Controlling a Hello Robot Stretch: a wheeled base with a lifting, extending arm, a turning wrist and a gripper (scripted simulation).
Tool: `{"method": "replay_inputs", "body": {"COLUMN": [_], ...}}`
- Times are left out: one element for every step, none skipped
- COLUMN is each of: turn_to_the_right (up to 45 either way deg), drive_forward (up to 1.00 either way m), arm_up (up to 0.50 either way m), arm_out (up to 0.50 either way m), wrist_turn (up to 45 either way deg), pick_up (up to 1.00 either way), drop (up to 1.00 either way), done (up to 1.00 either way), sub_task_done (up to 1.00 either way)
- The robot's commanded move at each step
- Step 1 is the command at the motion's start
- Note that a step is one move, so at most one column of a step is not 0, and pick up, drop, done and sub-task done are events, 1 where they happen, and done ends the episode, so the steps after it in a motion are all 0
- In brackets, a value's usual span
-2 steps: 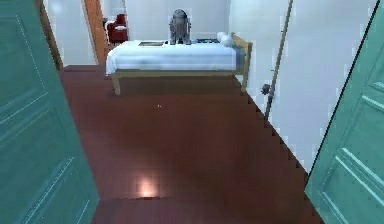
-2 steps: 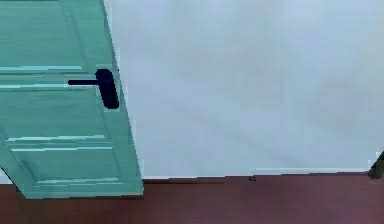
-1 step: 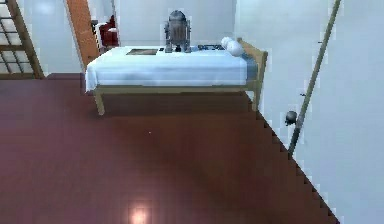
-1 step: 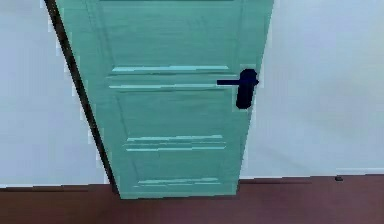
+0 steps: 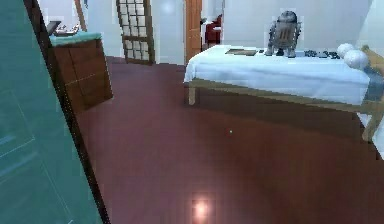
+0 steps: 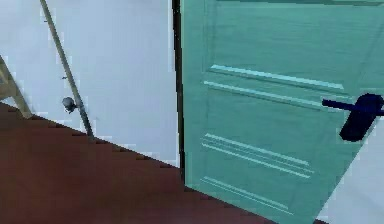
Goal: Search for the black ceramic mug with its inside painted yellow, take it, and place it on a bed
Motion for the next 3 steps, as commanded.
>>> {"method": "replay_inputs", "body": {"turn_to_the_right": [0.0,-15.0,0.0], "drive_forward": [0.75,0.00,0.40], "arm_up": [0.00,0.00,0.00], "arm_out": [0.00,0.00,0.00], "wrist_turn": [0.0,0.0,0.0], "pick_up": [0.00,0.00,0.00], "drop": [0.00,0.00,0.00], "done": [0.00,0.00,0.00], "sub_task_done": [0.00,0.00,0.00]}}
